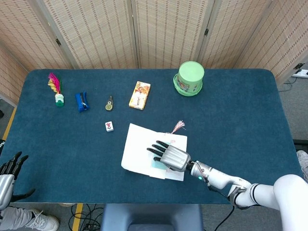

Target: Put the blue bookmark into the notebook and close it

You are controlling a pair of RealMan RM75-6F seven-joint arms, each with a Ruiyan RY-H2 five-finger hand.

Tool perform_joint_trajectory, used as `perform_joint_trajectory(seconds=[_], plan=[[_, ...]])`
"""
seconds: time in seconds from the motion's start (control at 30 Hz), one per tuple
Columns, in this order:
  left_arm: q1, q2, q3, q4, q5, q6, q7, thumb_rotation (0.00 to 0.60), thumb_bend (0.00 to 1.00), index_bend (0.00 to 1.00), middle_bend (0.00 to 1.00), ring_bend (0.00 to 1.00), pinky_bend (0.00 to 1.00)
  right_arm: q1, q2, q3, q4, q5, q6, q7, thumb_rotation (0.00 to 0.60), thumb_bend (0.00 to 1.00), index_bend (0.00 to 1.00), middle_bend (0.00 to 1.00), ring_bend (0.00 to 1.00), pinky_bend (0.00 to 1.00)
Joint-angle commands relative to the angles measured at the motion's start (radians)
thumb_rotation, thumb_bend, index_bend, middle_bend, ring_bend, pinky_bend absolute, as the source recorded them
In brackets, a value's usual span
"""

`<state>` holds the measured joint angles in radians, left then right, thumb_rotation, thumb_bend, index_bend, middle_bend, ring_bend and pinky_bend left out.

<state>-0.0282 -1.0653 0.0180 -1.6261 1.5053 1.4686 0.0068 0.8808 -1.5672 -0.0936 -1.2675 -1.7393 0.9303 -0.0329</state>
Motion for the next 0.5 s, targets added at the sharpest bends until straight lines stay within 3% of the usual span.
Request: perform_joint_trajectory(seconds=[0.03, 0.5], plan=[[0.001, 0.000, 0.000, 0.002, 0.000, 0.001, -0.003, 0.600, 0.11, 0.11, 0.03, 0.13, 0.18, -0.003, -0.012, -0.005, -0.004, -0.002, -0.006, -0.009, 0.600, 0.64, 0.32, 0.00, 0.00, 0.00], [0.002, -0.007, 0.002, 0.021, -0.001, -0.002, -0.018, 0.600, 0.11, 0.11, 0.03, 0.13, 0.18, -0.015, -0.041, -0.014, -0.006, -0.006, -0.017, -0.057, 0.600, 0.64, 0.32, 0.00, 0.00, 0.00]])
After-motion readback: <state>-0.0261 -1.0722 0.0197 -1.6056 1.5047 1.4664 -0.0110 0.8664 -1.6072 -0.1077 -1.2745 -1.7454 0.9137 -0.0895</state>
